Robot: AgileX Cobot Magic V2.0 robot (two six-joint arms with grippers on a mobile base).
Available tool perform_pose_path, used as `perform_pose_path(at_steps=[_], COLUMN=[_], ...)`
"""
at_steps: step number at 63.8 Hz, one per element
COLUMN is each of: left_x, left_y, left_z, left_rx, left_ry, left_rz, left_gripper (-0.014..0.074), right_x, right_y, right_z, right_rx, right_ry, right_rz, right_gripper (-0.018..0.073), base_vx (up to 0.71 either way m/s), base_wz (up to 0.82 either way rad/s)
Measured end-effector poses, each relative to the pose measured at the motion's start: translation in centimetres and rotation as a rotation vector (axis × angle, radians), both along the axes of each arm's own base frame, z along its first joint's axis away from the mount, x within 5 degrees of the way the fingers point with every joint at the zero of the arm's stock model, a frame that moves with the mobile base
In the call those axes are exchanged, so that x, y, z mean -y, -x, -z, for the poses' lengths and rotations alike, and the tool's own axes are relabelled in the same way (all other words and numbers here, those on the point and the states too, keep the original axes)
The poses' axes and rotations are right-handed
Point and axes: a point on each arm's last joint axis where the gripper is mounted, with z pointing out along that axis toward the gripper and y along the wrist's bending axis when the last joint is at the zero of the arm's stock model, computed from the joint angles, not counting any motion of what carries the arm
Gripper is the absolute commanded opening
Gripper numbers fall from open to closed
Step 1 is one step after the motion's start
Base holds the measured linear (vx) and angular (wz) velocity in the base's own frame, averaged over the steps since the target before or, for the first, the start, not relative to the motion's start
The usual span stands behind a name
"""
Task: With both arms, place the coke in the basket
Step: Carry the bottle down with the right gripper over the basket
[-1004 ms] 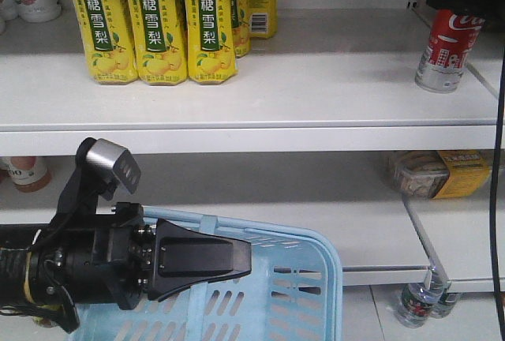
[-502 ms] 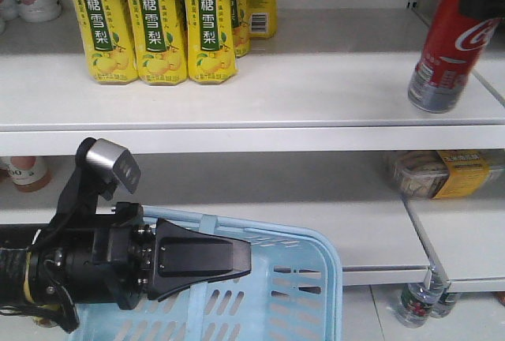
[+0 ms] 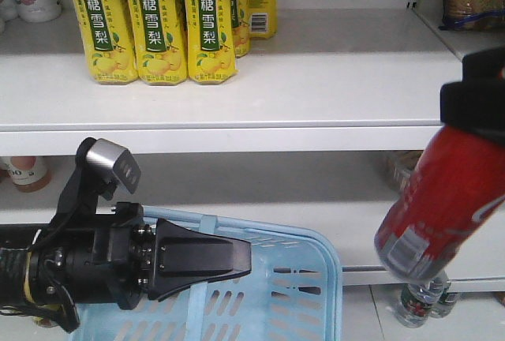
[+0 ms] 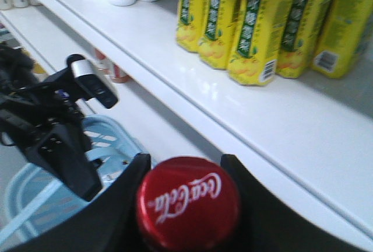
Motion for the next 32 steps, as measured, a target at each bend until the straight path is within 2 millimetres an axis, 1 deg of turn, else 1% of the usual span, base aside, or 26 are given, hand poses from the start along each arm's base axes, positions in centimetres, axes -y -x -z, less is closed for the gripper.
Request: perform_pose_path(at_steps=[2, 10, 13, 22, 29, 32], left_x=[0.0, 0.0, 0.0, 0.0, 0.0, 0.0], left_y=[0.0, 0.0, 0.0, 0.0, 0.0, 0.0], left_z=[0.0, 0.0, 0.0, 0.0, 0.0, 0.0], left_rx=[0.000, 0.000, 0.000, 0.000, 0.000, 0.000], left_ry=[0.000, 0.000, 0.000, 0.000, 0.000, 0.000], left_rz=[0.000, 0.000, 0.000, 0.000, 0.000, 0.000], left_gripper=[-0.0007, -0.0007, -0.0007, -0.0007, -0.0007, -0.0007], right_x=[-0.2, -0.7, -0.9, -1.2, -1.3, -1.3], right_y=[0.1, -0.2, -0.5, -1.2, -1.4, -1.5], right_z=[0.4, 3.5, 5.2, 9.4, 11.7, 12.3], right_rx=[-0.021, -0.126, -0.172, -0.262, -0.296, -0.305], right_ry=[-0.020, -0.100, -0.128, -0.206, -0.260, -0.280], right_rz=[-0.018, -0.075, -0.087, -0.101, -0.095, -0.091], right_gripper=[-0.0003, -0.0003, -0.0003, -0.0003, -0.0003, -0.0003], base_vx=[0.00, 0.00, 0.00, 0.00, 0.00, 0.00], base_wz=[0.00, 0.00, 0.00, 0.00, 0.00, 0.00])
